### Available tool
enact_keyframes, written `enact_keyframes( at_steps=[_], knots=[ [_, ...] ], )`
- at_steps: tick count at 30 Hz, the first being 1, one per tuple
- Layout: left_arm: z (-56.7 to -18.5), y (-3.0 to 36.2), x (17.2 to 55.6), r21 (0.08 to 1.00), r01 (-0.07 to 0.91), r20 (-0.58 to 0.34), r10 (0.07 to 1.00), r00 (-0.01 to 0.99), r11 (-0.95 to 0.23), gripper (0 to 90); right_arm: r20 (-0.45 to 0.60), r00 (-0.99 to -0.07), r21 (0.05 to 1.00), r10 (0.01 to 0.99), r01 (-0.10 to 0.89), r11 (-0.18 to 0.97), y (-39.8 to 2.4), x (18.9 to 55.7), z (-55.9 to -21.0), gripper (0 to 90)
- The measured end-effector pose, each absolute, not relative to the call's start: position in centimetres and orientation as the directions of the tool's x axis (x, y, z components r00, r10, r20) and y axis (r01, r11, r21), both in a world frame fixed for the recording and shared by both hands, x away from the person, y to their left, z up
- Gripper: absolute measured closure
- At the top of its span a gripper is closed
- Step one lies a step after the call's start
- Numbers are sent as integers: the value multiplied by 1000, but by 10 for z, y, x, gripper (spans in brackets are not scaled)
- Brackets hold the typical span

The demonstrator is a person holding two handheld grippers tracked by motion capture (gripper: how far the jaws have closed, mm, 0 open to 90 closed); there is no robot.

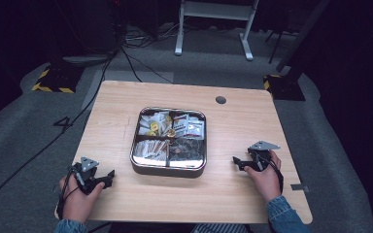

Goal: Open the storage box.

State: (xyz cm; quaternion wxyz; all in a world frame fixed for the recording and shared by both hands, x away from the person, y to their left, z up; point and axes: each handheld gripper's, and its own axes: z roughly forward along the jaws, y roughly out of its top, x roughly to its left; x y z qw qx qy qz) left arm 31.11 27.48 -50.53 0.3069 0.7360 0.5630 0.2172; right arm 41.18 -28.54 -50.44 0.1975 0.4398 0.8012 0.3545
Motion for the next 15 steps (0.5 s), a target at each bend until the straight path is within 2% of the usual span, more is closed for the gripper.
enact_keyframes(
  at_steps=[10,15],
  knots=[
    [-505,275,311,696,695,-26,962,272,-178,195,4,-524,741,852,574,349,-284,412,-504,184],
    [-505,275,311,696,695,-26,962,272,-178,195,26,-558,731,830,577,365,-285,410,-498,189]
  ],
)
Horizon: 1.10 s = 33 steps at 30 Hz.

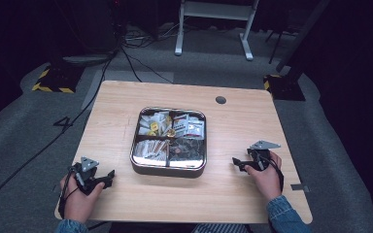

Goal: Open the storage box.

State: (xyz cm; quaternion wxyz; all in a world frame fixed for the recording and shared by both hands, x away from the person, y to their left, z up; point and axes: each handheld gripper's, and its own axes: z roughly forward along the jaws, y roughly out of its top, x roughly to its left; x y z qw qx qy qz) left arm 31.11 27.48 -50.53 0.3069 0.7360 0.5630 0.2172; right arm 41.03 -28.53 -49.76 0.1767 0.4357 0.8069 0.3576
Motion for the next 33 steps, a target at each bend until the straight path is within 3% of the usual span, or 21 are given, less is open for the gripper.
enact_keyframes(
  at_steps=[14,33],
  knots=[
    [-505,275,311,696,696,-26,962,272,-178,195,39,-598,808,801,490,327,-275,395,-458,264],
    [-505,275,312,694,696,-24,961,277,-183,192,78,-681,833,728,446,327,-251,388,-423,338]
  ],
)
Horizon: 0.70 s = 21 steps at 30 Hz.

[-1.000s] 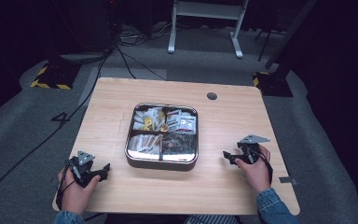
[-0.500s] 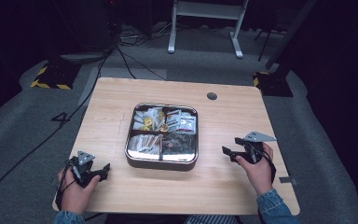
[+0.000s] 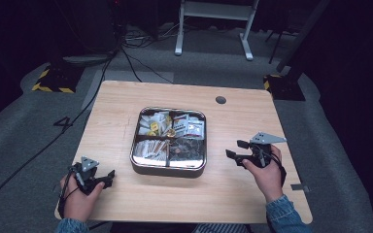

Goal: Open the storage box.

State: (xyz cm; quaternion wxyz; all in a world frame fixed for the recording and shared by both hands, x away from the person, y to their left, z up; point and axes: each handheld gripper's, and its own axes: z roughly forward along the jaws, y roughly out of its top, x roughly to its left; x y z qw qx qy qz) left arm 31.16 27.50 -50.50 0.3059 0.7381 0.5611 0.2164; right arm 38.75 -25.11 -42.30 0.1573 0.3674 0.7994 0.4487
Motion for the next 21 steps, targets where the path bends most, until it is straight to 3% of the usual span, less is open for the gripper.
enact_keyframes(
  at_steps=[14,21],
  knots=[
    [-505,275,312,695,695,-24,960,278,-184,192,73,-739,827,670,421,374,-215,387,-405,346],
    [-505,274,314,695,694,-23,959,282,-187,179,36,-763,820,646,392,418,-190,397,-400,297]
  ],
)
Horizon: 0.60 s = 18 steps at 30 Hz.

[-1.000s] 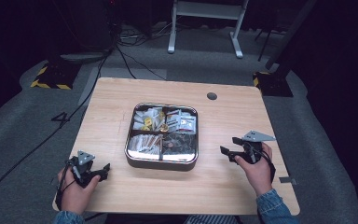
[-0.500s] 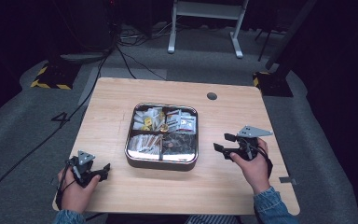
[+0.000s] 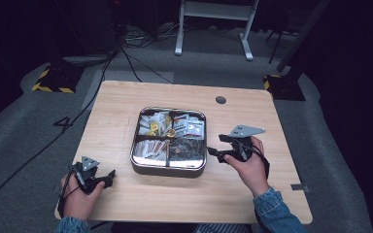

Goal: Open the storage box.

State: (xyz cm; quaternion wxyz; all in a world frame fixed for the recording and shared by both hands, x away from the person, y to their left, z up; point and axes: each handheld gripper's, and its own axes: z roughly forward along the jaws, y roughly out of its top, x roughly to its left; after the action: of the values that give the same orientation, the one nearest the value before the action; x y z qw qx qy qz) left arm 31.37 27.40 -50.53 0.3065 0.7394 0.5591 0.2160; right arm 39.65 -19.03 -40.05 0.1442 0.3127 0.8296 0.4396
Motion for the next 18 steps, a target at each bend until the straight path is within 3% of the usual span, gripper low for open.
enact_keyframes(
  at_steps=[18],
  knots=[
    [-505,274,314,693,696,-22,959,282,-189,179,42,-797,777,602,405,482,-115,439,-411,238]
  ],
)
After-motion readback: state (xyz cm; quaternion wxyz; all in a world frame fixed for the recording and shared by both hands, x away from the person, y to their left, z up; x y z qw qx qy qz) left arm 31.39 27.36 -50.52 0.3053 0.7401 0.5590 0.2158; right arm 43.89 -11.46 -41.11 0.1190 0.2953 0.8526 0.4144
